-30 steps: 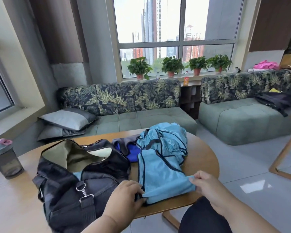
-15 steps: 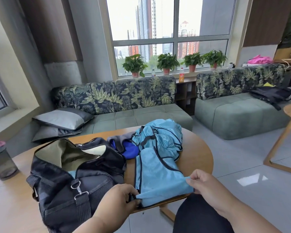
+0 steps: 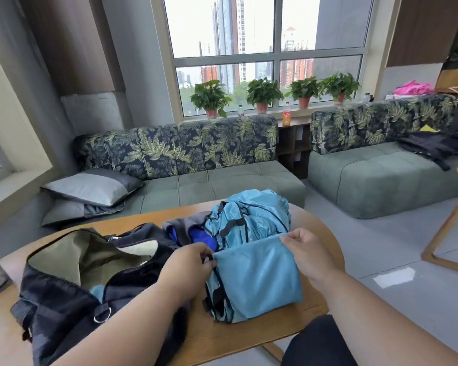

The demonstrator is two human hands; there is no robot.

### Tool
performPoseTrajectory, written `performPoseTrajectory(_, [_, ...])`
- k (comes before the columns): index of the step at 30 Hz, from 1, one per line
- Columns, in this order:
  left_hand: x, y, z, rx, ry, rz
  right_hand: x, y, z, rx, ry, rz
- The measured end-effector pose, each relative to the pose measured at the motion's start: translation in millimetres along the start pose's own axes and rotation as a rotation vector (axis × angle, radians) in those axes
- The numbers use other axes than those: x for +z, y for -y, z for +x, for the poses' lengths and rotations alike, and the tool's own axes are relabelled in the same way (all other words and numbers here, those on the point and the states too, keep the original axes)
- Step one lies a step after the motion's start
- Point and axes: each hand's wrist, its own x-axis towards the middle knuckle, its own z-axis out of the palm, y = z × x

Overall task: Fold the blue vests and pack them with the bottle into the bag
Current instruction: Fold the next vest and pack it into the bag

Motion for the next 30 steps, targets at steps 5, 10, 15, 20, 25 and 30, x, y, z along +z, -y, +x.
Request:
performPoseTrajectory(5, [22.3, 9.3, 51.6, -0.099, 0.035, 0.09, 17.3, -19.5, 36.0, 0.098, -0.069, -0.047])
performPoseTrajectory(10, [59.4, 0.0, 16.2, -0.032, -0.075, 0.006, 7.3, -64.8, 16.4, 0.29, -0.031, -0.326])
performPoseTrajectory(15, [100.4, 13.0, -34.6, 0.099, 0.009, 0.112, 7.8, -58.9, 13.3, 0.313, 0.053, -0.557])
performPoseTrajectory(20, [105.9, 27.1, -37.8, 0.035, 0.038, 0.084, 17.7, -56.8, 3.3, 0.304, 0.163, -0.698])
performPoseTrajectory(25, [101.9, 22.2, -38.1, 0.008, 0.013, 0.037, 15.2, -63.6, 6.0, 0.275, 0.21, -0.629])
performPoseTrajectory(30, [104.5, 25.9, -40.8, -0.027, -0.008, 0.006, 20.2, -57.4, -0.6, 0.447, 0.201, -0.186])
